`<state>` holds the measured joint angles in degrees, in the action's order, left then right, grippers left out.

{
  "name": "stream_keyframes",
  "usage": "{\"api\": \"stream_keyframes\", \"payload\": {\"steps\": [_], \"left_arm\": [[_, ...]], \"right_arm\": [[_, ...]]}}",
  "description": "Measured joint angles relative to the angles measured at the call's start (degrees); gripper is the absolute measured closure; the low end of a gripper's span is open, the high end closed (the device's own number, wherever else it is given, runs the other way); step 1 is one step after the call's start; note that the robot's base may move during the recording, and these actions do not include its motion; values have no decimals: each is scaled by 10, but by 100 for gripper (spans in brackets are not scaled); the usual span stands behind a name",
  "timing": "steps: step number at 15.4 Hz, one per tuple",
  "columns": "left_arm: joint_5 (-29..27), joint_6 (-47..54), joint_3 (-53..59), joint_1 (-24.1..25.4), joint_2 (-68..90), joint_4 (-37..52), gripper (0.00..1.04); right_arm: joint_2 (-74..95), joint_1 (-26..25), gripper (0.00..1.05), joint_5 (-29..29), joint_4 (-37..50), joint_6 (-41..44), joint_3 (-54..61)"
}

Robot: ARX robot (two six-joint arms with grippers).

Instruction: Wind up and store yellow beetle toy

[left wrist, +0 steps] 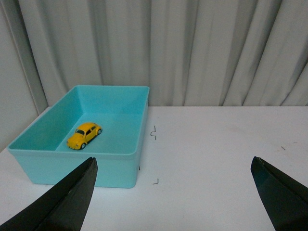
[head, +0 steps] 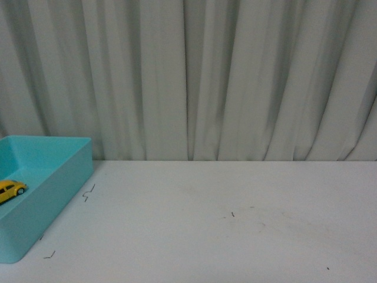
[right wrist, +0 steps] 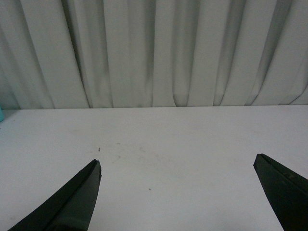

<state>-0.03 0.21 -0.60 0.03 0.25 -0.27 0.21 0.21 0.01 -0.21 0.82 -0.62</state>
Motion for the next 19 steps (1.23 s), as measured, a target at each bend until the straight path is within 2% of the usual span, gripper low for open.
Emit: {"api": "stream_keyframes", "payload": {"steps": [19], "left_arm": [[0, 0, 0, 0, 0, 2, 7]], "right_arm": [[0, 0, 7, 0, 0, 0, 0]]}}
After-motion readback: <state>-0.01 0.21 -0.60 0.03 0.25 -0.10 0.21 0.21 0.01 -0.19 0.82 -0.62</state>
